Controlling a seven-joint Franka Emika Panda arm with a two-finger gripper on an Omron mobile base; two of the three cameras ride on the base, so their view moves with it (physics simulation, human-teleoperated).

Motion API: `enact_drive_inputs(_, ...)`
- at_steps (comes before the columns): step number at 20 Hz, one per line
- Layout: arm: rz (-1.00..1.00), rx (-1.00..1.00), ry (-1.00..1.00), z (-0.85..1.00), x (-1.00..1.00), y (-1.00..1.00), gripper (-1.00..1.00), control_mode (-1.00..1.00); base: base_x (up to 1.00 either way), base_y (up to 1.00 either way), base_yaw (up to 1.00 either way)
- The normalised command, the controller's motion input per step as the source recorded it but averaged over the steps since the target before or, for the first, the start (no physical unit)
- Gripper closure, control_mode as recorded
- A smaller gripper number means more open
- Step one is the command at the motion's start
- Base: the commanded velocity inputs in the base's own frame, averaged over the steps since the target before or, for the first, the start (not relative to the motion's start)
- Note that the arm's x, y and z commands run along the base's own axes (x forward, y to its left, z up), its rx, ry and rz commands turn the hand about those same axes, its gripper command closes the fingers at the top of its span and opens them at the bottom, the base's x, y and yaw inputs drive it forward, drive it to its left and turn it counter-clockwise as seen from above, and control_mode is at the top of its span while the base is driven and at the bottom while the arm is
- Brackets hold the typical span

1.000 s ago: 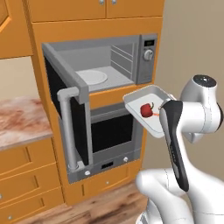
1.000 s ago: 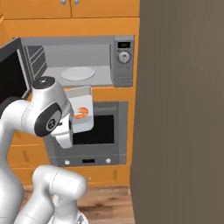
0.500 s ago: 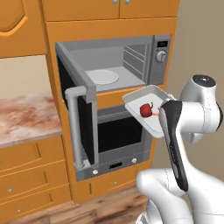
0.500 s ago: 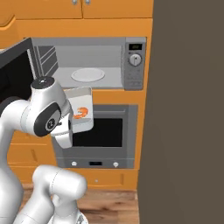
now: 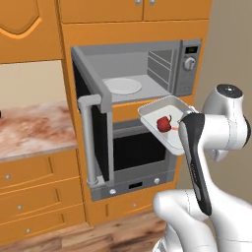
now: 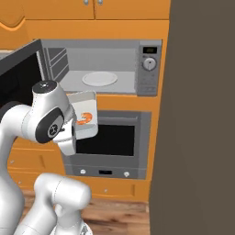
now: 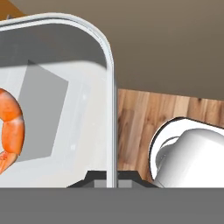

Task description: Place the tupperware containing the shrimp and bell pepper meal in the microwave. Close the microwave door and press the start button to reheat the meal.

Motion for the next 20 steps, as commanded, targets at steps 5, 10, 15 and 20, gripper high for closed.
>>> enact_drive_inputs(5,0.0,0.0,0.0,0.0,0.0,0.0,1.0,1.0,0.19,0.0,0.1)
enact_drive_inputs(10,0.02,0.0,0.0,0.0,0.0,0.0,1.0,-1.0,0.07,0.0,0.04)
enact_drive_inputs(15,0.01,0.0,0.0,0.0,0.08,0.03,1.0,-1.0,0.0,0.0,0.0)
enact_drive_inputs(20,0.0,0.0,0.0,0.0,0.28,-0.01,1.0,-1.0,0.0,0.0,0.0)
